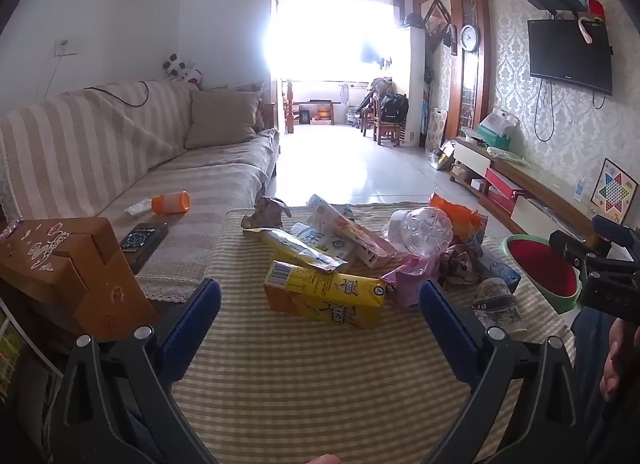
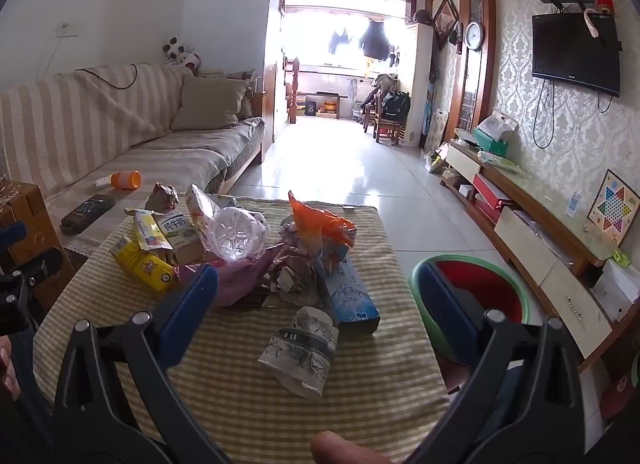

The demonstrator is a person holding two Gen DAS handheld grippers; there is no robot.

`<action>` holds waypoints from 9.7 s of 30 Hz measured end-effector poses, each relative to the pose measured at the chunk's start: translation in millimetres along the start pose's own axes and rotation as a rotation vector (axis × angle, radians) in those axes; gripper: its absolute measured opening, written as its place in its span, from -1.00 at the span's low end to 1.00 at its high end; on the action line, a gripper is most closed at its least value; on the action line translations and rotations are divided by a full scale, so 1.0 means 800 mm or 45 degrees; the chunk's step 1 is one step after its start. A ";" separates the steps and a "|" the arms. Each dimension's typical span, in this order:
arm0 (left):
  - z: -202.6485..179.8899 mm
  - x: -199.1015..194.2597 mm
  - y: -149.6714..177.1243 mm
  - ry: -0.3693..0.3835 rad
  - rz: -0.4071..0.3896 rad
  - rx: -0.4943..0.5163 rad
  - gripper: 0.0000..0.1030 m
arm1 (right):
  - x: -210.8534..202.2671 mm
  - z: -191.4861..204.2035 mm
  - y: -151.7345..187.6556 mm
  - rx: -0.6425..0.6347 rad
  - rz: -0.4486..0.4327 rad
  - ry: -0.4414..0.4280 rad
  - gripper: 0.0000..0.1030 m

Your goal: Collect trash

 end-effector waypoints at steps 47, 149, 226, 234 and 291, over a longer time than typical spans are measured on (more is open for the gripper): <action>0.000 -0.003 -0.003 0.007 -0.007 -0.009 0.85 | 0.004 -0.001 0.005 -0.012 0.012 0.004 0.92; -0.053 0.241 0.068 0.100 0.866 -0.764 -0.06 | 0.129 0.001 0.149 0.207 0.809 -0.309 -0.40; -0.416 0.168 -0.127 0.644 0.493 0.027 -0.30 | 0.126 -0.321 0.008 0.545 0.394 -0.027 -0.41; -0.520 0.202 -0.076 0.801 0.641 0.051 -0.30 | 0.136 -0.395 0.056 0.580 0.469 0.081 -0.41; -0.008 0.133 -0.034 0.139 0.551 -0.389 0.84 | 0.132 -0.048 0.010 0.124 0.522 -0.207 0.91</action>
Point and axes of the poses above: each gripper's, at about its wrist camera, not at the fingertips, and x roughly the way its jaws point, z to its left, y to its underside, the point moved 10 cm from there along x, roughly the way its jaws point, and after that the axes turned 2 degrees about -y, right-handed, at the moved point
